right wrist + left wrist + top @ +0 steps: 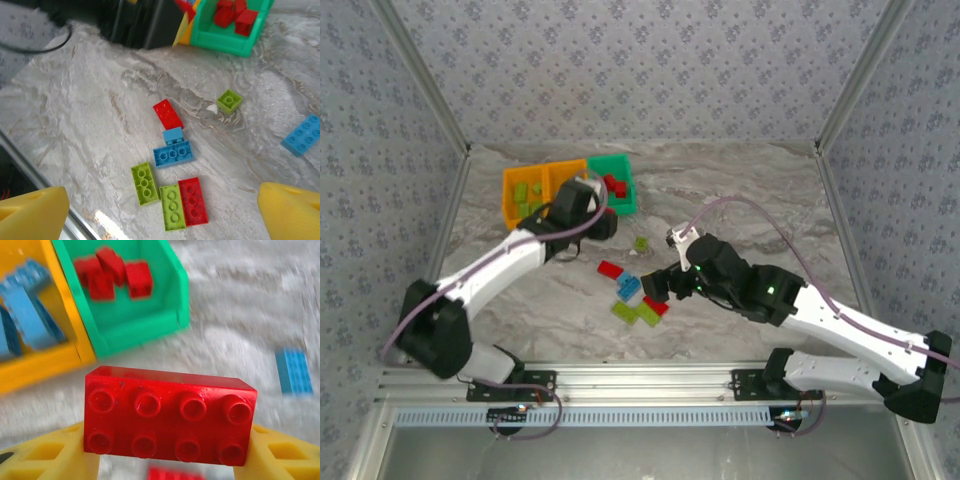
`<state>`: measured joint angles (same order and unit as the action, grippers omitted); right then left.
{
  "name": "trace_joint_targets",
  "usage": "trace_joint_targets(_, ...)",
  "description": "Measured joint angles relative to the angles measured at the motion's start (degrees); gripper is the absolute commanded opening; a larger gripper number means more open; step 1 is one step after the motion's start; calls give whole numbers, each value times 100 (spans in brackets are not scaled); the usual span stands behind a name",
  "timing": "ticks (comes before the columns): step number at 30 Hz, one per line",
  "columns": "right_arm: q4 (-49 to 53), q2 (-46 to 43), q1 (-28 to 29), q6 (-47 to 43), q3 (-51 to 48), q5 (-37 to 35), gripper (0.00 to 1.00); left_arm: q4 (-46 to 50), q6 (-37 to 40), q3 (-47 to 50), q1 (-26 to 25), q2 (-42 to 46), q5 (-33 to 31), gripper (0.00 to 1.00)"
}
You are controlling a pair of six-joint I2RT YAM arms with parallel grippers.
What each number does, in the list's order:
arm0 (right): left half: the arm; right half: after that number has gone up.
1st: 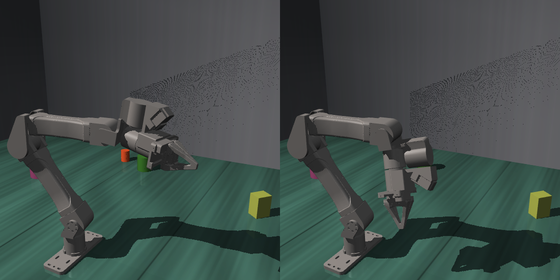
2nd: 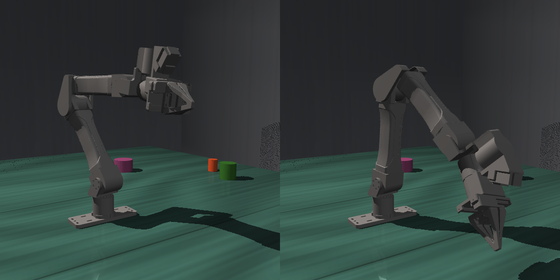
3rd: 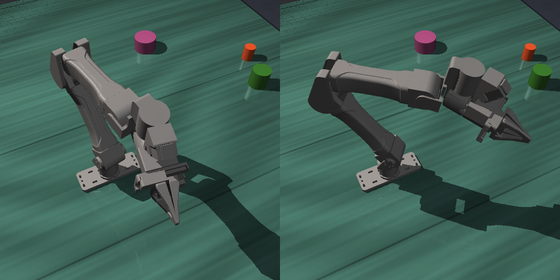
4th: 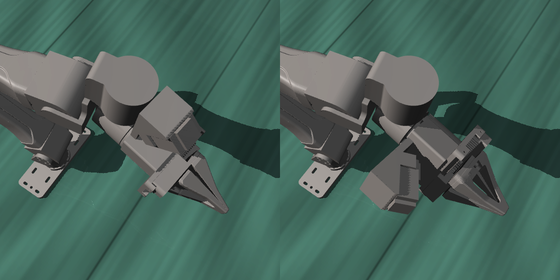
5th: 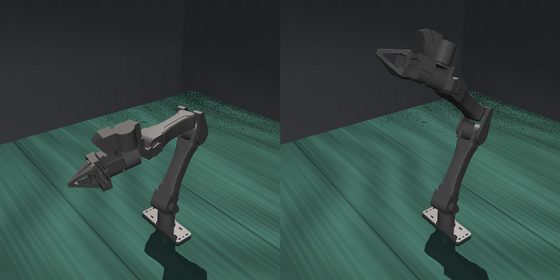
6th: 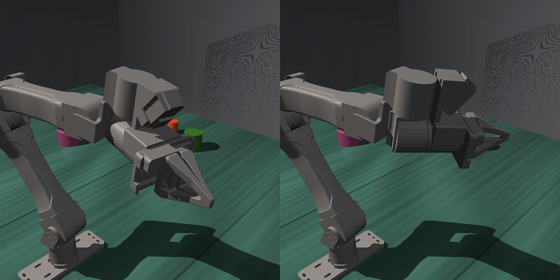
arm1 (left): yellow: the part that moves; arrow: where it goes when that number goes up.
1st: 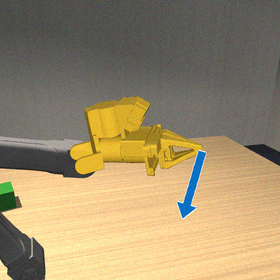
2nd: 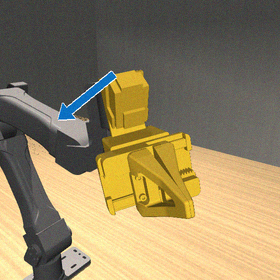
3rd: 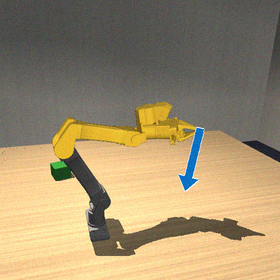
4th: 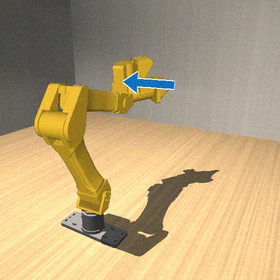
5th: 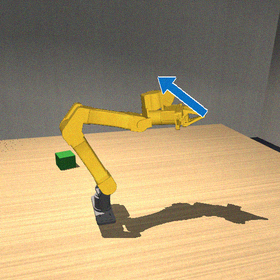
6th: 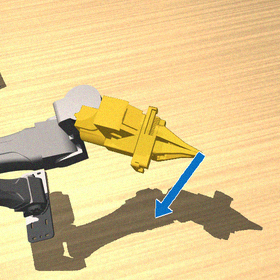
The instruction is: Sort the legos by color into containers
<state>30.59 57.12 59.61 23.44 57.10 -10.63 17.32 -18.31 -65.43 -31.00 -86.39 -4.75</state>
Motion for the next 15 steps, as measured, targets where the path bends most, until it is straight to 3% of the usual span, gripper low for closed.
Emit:
trace_joint_targets(3,9,-66,0,140,-66,-142,99,-79,7,-1113,348,-1156,-24,56)
trace_joint_targets(8,155,-262,2,319,-223,-304,99,173,72,-2544,640,-2568,9,75)
trace_joint_targets(11,225,-389,4,407,-254,-417,99,455,125,-3062,688,-2887,68,83)
trace_joint_targets(15,319,-422,-24,529,-282,-590,99,621,125,-3193,688,-2734,170,84)
